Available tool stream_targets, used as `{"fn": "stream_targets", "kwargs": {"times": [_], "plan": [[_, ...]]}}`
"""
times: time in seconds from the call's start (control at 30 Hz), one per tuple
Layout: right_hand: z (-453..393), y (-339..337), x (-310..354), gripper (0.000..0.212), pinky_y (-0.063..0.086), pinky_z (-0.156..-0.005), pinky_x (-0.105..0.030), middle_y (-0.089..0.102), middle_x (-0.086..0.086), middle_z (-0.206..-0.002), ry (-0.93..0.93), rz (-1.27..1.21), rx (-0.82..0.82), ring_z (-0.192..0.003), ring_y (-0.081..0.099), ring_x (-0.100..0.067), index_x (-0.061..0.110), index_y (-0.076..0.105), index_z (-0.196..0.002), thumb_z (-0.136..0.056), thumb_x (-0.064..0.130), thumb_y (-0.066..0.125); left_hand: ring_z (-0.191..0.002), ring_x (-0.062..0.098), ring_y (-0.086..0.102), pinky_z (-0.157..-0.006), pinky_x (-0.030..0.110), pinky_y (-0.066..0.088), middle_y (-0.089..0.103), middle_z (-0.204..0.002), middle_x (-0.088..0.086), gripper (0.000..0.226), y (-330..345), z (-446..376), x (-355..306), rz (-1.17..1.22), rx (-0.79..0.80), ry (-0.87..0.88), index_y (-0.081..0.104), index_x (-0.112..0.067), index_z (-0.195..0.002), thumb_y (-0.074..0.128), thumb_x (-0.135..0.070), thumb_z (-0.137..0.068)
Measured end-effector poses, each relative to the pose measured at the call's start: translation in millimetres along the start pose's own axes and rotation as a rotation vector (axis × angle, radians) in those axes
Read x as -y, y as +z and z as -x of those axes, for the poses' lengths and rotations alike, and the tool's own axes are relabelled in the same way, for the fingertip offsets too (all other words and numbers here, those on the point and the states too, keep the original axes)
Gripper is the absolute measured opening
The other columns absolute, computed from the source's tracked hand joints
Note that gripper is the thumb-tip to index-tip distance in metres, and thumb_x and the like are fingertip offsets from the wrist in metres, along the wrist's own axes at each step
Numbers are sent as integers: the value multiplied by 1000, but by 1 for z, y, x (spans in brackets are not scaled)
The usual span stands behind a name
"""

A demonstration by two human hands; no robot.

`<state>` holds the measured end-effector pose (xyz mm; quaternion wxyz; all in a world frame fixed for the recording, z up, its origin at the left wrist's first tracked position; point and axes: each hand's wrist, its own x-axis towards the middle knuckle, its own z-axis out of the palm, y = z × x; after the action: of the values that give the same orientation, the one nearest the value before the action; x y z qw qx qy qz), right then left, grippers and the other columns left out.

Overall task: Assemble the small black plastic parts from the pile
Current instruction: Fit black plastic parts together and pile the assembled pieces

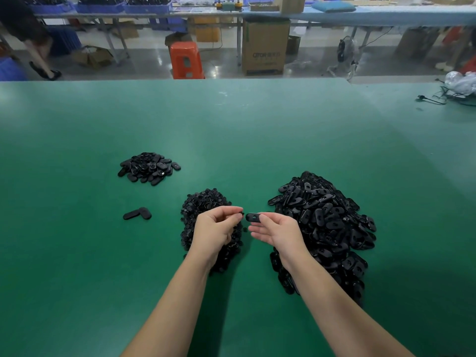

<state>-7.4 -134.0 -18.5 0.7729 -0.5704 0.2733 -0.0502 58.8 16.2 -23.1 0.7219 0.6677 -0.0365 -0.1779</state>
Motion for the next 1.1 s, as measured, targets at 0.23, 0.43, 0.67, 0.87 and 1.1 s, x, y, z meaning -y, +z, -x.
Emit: {"fn": "stream_targets", "kwargs": {"times": [0.23, 0.43, 0.67, 0.87, 1.1], "plan": [[-2, 5, -8, 23, 62, -74, -28, 73, -19, -106, -49, 90, 15, -88, 76, -23, -3, 63, -122, -101, 3, 56, -38, 12, 43, -38, 23, 37, 57, -50, 2, 8, 6, 3, 2, -167, -51, 29, 75, -13, -87, 74, -6, -89], [-3, 6, -13, 25, 62, -78, -30, 75, -11, -102, -124, 258, 10, -88, 76, -17, -1, 66, -123, -99, 4, 58, -40, 12, 51, -42, 21, 43, 63, -51, 0, 10, 11, 5, 0, -278, -86, 59, 76, -14, -85, 71, -6, -90], [2, 10, -14, 22, 60, -78, -25, 76, 1, -99, -165, 306, 13, -91, 75, -13, 8, 71, -115, -99, 2, 58, -42, 16, 57, -43, 30, 51, 69, -59, 1, 12, 16, 5, 1, -349, -99, 69, 74, -16, -83, 71, -6, -89], [5, 8, -14, 22, 61, -82, -30, 76, -6, -102, -172, 307, 8, -94, 75, -16, 6, 71, -116, -99, 2, 57, -43, 16, 58, -44, 31, 54, 70, -61, 4, 10, 17, 5, 1, -340, -113, 51, 73, -13, -82, 73, -5, -88], [6, 8, -13, 22, 61, -82, -30, 76, -9, -104, -181, 296, 9, -94, 75, -17, 4, 69, -118, -99, 1, 57, -44, 14, 59, -45, 29, 52, 70, -62, 1, 11, 18, 7, 1, -355, -126, 41, 73, -15, -82, 72, -6, -89]]}}
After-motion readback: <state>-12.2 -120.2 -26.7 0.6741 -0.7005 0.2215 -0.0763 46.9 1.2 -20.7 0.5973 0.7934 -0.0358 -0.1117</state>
